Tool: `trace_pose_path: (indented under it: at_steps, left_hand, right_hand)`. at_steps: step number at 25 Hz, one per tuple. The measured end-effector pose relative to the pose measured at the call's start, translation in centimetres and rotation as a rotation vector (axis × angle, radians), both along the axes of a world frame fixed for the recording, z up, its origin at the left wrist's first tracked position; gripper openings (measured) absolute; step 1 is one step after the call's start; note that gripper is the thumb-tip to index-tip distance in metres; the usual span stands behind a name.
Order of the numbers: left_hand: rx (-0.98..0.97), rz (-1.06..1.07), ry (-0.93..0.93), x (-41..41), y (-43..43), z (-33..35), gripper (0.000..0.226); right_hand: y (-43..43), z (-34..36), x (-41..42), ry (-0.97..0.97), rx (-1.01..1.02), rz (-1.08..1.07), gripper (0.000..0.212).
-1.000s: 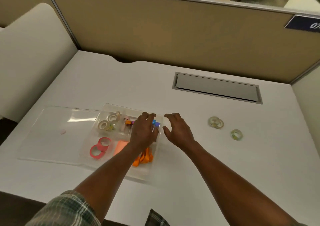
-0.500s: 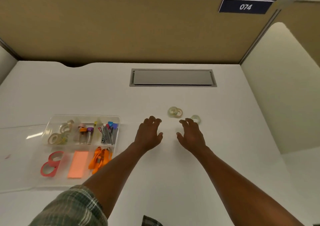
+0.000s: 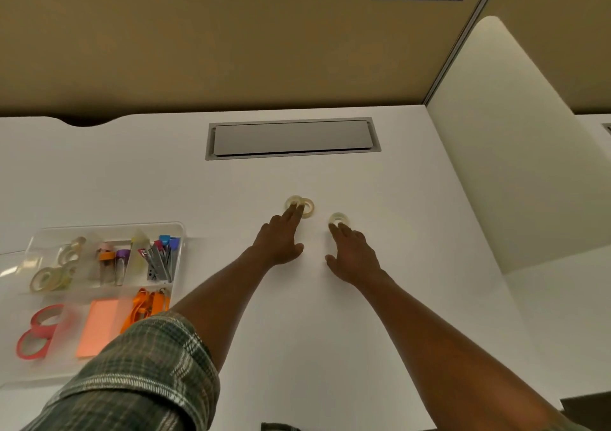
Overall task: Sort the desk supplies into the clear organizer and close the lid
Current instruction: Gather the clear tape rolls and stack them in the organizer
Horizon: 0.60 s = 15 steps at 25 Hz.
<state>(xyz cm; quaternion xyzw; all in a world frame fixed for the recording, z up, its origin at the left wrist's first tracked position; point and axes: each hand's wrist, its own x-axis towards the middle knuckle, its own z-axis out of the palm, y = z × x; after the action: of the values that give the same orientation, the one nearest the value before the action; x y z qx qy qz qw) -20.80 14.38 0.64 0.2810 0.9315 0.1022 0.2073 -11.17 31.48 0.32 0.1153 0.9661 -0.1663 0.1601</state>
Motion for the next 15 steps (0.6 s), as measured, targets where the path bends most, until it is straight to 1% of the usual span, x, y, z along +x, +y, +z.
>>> trace_pose_path:
  at_steps: [3, 7, 9, 12, 15]
  left_hand:
    - [0.021, 0.01, 0.04, 0.0, -0.3, -0.3, 0.084]
    - [0.045, 0.065, 0.106, 1.5, -1.6, -0.9, 0.074]
    - [0.02, 0.084, 0.128, 2.7, -2.8, -1.3, 0.067]
    - [-0.037, 0.095, 0.17, 4.6, -4.8, -1.9, 0.054]
    - [-0.036, 0.115, 0.161, 6.4, -6.7, -1.9, 0.037]
  right_hand:
    - [-0.5, -0.1, 0.5, 0.052, 0.0, -0.007, 0.067]
    - [-1.5, -0.2, 1.0, 0.016, 0.067, 0.016, 0.059]
    - [-2.1, -0.3, 1.4, 0.02, 0.107, 0.026, 0.048]
    - [-3.4, -0.4, 2.0, 0.038, 0.095, 0.001, 0.03]
    - [-5.3, -0.5, 2.5, 0.062, 0.052, -0.024, 0.03]
